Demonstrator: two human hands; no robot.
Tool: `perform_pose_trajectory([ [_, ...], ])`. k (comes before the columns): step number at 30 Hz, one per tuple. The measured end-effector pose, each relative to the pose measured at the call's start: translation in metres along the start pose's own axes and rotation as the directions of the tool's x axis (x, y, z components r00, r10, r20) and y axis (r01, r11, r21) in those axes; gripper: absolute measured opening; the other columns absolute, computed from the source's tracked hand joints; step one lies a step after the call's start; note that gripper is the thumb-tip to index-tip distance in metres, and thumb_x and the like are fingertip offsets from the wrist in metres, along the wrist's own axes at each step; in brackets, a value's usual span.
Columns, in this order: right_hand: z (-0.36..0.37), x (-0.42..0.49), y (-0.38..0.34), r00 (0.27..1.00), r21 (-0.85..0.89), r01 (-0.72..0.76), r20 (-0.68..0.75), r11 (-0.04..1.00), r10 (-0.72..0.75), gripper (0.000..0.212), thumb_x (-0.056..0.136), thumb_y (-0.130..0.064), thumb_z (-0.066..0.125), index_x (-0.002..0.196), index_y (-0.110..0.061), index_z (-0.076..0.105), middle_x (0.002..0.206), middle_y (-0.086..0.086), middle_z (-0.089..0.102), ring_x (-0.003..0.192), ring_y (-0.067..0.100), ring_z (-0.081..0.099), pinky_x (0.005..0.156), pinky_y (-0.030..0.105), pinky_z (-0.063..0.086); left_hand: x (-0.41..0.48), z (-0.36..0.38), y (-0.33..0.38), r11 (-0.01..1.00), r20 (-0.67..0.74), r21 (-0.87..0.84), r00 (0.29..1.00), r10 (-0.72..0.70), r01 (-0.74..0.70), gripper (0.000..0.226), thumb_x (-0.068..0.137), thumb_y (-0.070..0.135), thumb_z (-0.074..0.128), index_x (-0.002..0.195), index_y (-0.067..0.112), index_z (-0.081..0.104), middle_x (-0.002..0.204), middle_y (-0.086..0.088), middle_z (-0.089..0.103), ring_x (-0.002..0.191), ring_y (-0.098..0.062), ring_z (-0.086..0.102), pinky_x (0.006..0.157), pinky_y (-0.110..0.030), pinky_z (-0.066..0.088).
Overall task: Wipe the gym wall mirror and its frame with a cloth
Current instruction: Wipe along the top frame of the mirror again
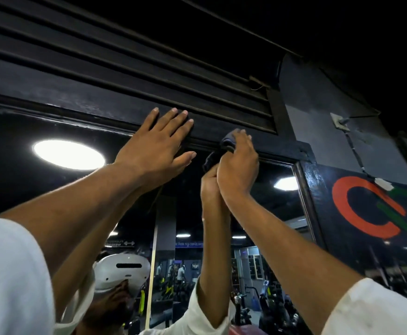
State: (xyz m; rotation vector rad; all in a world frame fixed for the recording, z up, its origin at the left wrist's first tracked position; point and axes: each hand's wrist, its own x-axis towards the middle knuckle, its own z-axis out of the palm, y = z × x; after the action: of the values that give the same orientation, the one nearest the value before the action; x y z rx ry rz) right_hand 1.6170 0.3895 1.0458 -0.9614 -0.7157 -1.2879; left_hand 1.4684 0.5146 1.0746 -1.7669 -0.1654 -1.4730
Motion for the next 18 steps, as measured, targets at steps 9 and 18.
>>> perform_pose_trajectory([
  [9,-0.001,0.064,0.004,1.000,0.019,-0.009,-0.004,1.000,0.010,0.046,0.091,0.008,0.047,0.120,-0.016,0.074,0.127,0.009,0.070,0.122,0.030,0.063,0.105,0.048,0.052,0.001,0.001,0.000,1.000,-0.008,0.022,1.000,0.004,-0.004,0.086,0.100,0.069,0.007,0.171,0.022,0.011,0.179,-0.002,0.008,0.165,-0.017,-0.002,0.134,-0.047,-0.002],
  [18,0.013,-0.015,-0.016,0.940,0.104,0.253,0.208,0.962,-0.270,0.063,0.092,0.009,0.043,0.146,-0.019,0.061,0.159,-0.003,0.050,0.156,0.011,0.029,0.133,0.036,0.008,-0.017,-0.015,-0.015,0.995,0.044,-0.068,0.996,0.078,-0.075,0.088,0.097,0.069,0.007,0.171,0.022,0.016,0.179,0.000,0.011,0.165,-0.014,0.002,0.134,-0.045,-0.002],
])
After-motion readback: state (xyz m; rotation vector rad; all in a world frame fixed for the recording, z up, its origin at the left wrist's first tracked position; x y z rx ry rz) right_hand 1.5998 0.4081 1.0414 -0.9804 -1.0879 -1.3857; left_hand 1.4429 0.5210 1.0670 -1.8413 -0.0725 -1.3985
